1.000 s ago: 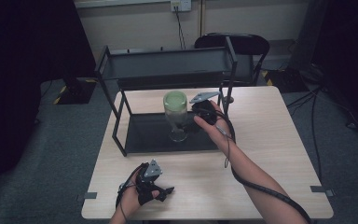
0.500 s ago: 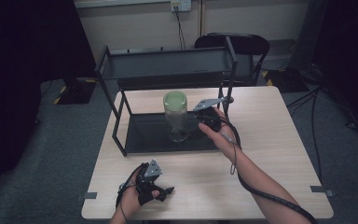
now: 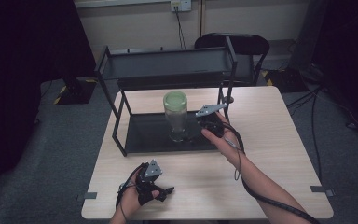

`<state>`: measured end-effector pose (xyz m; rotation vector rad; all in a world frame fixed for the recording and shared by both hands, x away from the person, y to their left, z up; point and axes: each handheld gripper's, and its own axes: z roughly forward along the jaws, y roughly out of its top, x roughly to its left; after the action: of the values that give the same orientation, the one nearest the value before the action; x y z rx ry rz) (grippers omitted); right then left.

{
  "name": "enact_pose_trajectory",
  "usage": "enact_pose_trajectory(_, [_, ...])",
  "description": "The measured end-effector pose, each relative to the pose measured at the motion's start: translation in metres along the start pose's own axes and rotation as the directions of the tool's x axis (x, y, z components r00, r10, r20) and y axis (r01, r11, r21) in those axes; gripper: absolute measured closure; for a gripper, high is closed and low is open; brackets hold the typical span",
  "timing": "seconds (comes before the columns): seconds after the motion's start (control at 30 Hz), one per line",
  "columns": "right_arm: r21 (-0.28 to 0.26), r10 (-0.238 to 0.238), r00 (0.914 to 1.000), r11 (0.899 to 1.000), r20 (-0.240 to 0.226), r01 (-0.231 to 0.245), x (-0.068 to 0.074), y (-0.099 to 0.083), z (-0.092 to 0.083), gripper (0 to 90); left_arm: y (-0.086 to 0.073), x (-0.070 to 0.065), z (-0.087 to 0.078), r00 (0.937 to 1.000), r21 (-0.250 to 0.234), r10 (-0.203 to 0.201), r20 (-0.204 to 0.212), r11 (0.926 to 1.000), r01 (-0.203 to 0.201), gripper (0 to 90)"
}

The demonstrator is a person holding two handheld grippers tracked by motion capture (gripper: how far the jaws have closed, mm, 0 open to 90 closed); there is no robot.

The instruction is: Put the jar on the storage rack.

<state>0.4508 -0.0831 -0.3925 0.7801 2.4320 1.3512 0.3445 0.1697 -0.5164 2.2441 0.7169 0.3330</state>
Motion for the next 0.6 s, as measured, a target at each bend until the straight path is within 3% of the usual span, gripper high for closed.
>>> enact_pose_trajectory(0.33, [0.010,0.016,0.9998,1.000,-0.011,-0.016,-0.003,-0.015,-0.009,1.0,0.000,0.000,0.000,1.0000,0.000,0.000,0.000,1.0000,0.000,0.0])
enact_pose_trajectory(0.6, [0.011,0.001,0.9998,1.000,-0.021,-0.001,0.002,-0.024,-0.016,1.1,0.000,0.000,0.000,1.0000,0.000,0.000,0.000,1.0000,0.000,0.0])
